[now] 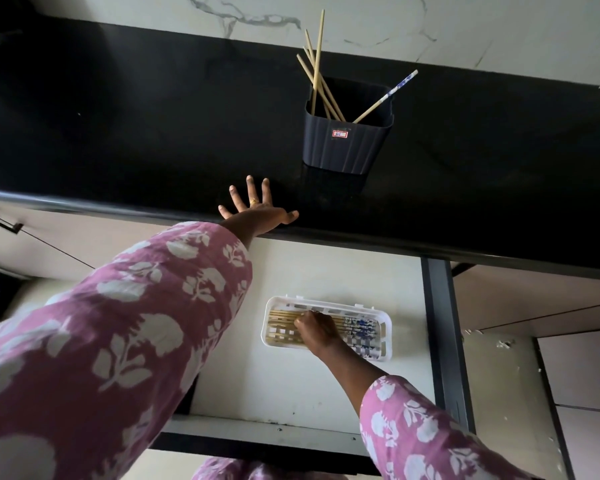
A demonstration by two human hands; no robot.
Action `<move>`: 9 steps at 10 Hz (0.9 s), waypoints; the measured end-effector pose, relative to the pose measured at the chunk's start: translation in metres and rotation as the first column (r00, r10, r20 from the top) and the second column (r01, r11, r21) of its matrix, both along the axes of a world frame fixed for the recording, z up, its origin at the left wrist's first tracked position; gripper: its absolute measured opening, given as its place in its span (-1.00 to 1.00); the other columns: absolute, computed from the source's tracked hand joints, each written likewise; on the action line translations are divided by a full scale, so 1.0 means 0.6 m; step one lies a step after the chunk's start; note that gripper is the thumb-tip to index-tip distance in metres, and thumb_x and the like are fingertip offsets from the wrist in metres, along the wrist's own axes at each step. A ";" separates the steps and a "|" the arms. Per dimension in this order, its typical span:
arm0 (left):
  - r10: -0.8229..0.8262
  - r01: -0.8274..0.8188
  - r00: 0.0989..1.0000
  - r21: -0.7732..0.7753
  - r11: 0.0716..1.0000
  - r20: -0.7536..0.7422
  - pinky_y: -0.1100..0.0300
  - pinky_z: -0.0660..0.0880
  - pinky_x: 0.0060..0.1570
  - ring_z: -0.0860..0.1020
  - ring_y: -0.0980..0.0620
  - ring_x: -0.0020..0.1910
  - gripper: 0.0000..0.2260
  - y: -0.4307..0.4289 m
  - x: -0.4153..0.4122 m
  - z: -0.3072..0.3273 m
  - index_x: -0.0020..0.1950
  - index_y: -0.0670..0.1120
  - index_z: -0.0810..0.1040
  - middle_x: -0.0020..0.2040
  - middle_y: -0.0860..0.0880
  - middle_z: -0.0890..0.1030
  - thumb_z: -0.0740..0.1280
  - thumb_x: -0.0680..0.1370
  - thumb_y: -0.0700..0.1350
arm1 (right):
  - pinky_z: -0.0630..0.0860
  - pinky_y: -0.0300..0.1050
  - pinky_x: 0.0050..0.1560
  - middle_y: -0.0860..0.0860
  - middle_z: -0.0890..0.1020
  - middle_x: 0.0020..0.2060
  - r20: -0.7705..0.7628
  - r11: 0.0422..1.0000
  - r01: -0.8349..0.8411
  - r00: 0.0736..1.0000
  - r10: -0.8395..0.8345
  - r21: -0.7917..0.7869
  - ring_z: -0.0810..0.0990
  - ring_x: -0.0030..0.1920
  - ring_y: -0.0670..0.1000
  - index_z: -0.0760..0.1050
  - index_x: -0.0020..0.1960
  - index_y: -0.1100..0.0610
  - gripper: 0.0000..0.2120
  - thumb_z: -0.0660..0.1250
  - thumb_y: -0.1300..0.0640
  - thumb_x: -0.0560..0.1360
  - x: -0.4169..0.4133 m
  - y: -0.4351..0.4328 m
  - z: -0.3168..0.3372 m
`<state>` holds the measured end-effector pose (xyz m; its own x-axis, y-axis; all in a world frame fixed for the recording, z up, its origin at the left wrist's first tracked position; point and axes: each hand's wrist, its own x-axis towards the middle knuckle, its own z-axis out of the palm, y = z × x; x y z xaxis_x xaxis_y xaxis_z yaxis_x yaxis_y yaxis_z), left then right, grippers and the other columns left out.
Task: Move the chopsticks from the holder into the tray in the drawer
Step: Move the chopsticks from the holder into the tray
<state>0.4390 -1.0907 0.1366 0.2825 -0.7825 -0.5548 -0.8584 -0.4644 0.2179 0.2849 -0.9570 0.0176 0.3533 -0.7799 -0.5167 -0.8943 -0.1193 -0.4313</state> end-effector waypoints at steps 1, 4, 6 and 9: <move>-0.005 0.005 1.000 -0.002 1.000 -0.002 -0.31 -0.22 0.40 -0.32 -0.21 0.51 -0.19 0.000 0.000 -0.002 0.54 0.14 -0.25 0.55 0.06 -0.32 0.13 0.48 0.39 | 0.40 -0.10 -0.01 0.24 0.62 0.04 -0.004 0.998 -0.067 0.998 0.067 -0.010 0.56 0.12 0.18 0.42 -0.22 0.15 -0.69 -0.03 0.06 0.50 -0.006 0.001 -0.005; -0.017 0.017 1.000 -0.001 1.000 -0.002 -0.31 -0.22 0.41 -0.32 -0.22 0.51 -0.19 0.001 0.003 -0.003 0.54 0.13 -0.25 0.55 0.04 -0.31 0.10 0.48 0.40 | 0.56 -0.11 -0.32 0.11 0.66 -0.24 -0.073 0.897 -0.216 0.976 0.204 -0.385 0.65 -0.21 0.15 0.62 -0.18 0.17 -0.91 0.37 0.30 0.38 -0.023 -0.040 0.036; -0.020 0.020 1.000 -0.002 1.000 -0.009 -0.32 -0.22 0.40 -0.32 -0.22 0.51 -0.19 0.003 0.004 -0.001 0.54 0.13 -0.24 0.55 0.05 -0.31 0.10 0.47 0.41 | 0.48 -0.28 -0.53 0.00 0.64 -0.41 0.081 0.712 -0.056 0.984 0.157 -0.700 0.61 -0.44 0.08 0.58 -0.35 0.09 -0.84 0.24 0.21 0.32 -0.043 -0.125 0.107; -0.011 0.011 1.000 0.004 1.000 -0.019 -0.32 -0.22 0.39 -0.33 -0.21 0.51 -0.17 0.003 0.003 -0.002 0.54 0.15 -0.24 0.55 0.07 -0.31 0.11 0.45 0.43 | 0.45 -0.21 -0.16 0.08 0.70 -0.33 0.317 0.365 0.240 0.934 0.167 -0.900 0.68 -0.32 0.08 0.64 -0.24 0.22 -0.97 0.42 0.30 0.35 -0.060 -0.247 0.208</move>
